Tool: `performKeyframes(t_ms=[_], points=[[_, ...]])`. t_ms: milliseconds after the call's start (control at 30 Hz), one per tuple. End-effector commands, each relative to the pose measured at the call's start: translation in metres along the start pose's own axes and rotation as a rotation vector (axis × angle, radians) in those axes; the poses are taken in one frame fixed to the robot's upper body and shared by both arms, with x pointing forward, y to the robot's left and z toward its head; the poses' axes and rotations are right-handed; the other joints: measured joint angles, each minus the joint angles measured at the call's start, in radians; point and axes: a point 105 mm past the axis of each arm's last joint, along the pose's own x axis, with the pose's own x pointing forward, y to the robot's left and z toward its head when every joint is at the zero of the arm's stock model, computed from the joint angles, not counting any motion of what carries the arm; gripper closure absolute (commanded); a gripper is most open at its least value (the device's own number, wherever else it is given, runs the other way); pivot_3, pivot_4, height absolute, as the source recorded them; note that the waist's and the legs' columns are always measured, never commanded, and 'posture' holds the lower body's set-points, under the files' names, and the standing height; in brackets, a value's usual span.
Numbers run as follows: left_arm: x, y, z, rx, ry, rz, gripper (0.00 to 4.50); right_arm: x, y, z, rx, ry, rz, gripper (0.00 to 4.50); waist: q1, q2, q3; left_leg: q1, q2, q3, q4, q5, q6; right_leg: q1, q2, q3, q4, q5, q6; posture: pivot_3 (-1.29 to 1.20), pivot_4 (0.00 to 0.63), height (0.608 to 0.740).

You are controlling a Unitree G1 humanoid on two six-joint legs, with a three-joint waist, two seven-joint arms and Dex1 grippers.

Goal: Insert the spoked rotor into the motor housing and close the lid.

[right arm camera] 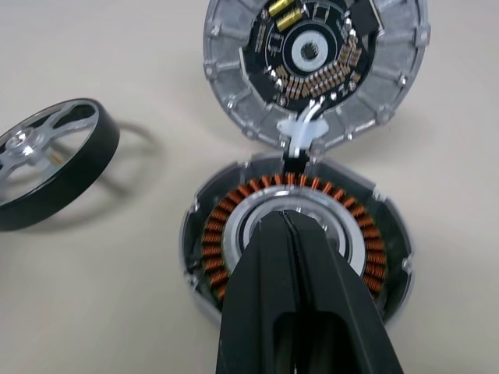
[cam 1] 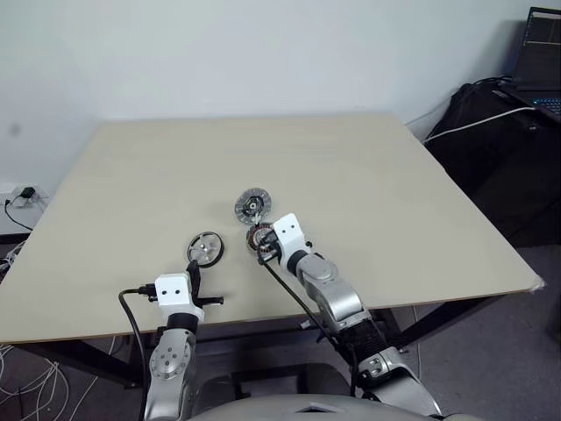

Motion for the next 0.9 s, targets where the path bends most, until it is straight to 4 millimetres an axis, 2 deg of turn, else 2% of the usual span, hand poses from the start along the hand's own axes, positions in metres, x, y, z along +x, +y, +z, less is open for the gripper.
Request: performKeyframes(t_ms=[33, 900], points=[[0.004, -0.004, 0.01, 0.006, -0.04, -0.014, 4.5, 0.006, -0.002, 0.017, -0.019, -0.047, -0.01, 4.49, 0.0, 0.0, 0.0, 0.0, 0.0, 0.0, 0.0, 0.0, 0.0, 0.0, 0.0, 0.0, 0.0, 0.0, 0.0, 0.0, 0.0, 0.74], [0.002, -0.003, 0.01, 0.007, -0.042, -0.006, 4.5, 0.018, -0.006, 0.008, -0.019, -0.009, -0.022, 4.49, -0.001, 0.0, 0.0, 0.0, 0.0, 0.0, 0.0, 0.0, 0.0, 0.0, 0.0, 0.0, 0.0, 0.0, 0.0, 0.0, 0.0, 0.74]])
